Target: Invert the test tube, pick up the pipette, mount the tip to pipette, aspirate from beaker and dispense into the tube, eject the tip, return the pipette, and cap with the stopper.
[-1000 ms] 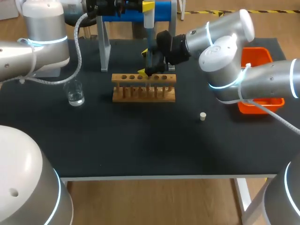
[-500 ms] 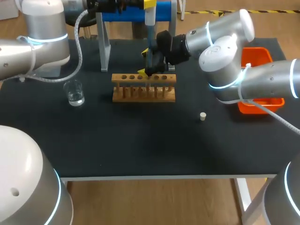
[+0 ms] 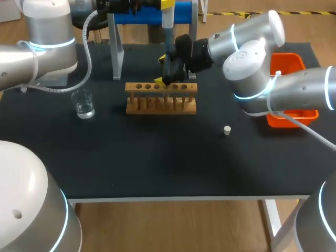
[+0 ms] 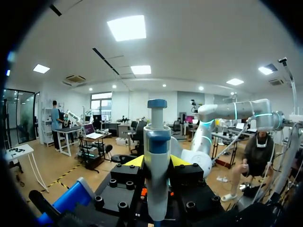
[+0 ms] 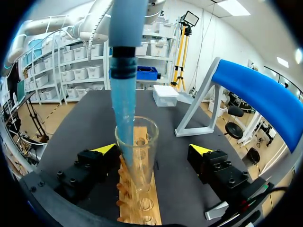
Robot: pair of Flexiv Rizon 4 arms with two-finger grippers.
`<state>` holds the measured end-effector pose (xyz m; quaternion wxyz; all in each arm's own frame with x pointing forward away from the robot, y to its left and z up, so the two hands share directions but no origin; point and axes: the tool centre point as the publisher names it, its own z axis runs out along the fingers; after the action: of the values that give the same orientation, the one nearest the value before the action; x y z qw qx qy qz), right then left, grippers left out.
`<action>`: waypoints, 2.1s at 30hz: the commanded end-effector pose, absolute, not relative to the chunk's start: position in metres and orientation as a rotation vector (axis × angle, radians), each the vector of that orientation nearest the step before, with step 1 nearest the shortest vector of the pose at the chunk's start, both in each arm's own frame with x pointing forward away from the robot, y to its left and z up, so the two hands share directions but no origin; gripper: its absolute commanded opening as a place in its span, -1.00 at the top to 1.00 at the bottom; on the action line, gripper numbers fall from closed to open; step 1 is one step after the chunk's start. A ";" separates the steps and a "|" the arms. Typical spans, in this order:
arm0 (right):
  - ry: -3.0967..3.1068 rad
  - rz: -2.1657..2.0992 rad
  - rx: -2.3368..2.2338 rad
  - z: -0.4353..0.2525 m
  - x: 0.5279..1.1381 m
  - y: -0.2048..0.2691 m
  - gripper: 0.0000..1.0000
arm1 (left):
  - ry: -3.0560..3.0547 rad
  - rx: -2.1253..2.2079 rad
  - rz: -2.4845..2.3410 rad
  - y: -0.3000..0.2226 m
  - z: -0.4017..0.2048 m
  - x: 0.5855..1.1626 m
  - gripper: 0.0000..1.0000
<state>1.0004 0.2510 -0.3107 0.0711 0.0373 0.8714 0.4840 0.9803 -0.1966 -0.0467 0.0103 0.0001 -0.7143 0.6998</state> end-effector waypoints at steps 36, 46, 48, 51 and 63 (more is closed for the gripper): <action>2.625 1.453 0.110 -0.310 1.001 0.250 -1.00 | -2.214 -0.015 2.203 -0.203 -0.026 0.981 1.00; 2.625 1.453 0.110 -0.310 1.001 0.250 -1.00 | -2.191 0.004 2.206 -0.204 -0.021 0.981 1.00; 2.625 1.453 0.110 -0.310 1.001 0.250 -1.00 | -2.186 0.009 2.207 -0.204 -0.021 0.981 1.00; 2.625 1.453 0.110 -0.310 1.001 0.250 -1.00 | -2.184 0.011 2.210 -0.204 -0.019 0.981 1.00; 2.625 1.453 0.110 -0.310 1.001 0.250 -1.00 | -2.184 0.026 2.217 -0.203 -0.012 0.979 1.00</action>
<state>1.0004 0.2510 -0.3105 0.0711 0.0372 0.8715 0.4837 0.9813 -0.2022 -0.0145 0.0173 0.0045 -0.7001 0.7138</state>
